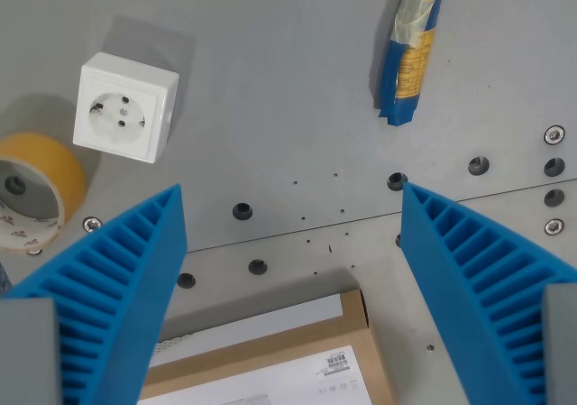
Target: Pick up the blue bag
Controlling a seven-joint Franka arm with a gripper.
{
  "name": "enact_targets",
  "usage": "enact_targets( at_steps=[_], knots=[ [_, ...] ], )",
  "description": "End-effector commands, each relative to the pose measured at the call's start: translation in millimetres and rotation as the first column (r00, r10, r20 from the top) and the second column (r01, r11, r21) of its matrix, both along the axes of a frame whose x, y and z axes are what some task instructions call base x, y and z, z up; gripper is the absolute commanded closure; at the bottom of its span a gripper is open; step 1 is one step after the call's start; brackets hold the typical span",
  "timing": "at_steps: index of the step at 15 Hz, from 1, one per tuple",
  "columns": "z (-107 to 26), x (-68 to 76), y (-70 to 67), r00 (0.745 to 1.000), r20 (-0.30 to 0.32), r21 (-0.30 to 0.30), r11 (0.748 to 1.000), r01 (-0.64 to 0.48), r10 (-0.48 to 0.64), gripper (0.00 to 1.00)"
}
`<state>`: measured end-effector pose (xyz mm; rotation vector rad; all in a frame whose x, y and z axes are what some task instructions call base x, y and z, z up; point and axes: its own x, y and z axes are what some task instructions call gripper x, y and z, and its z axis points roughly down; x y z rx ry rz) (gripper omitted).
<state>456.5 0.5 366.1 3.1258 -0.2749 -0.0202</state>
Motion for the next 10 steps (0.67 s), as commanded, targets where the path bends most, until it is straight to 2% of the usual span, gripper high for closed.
enact_targets(
  at_steps=[1, 6, 10],
  knots=[
    [2.8, -0.3, 0.0, 1.0, 0.006, 0.0, 1.0, 0.0, 0.0, 0.0],
    [-3.0, 0.1, -3.2, 1.0, 0.016, 0.0, 1.0, 0.021, -0.021, 0.0],
    [-21.7, 1.6, -16.4, 0.996, 0.055, 0.0, 0.998, 0.063, -0.063, 0.0]
  ],
)
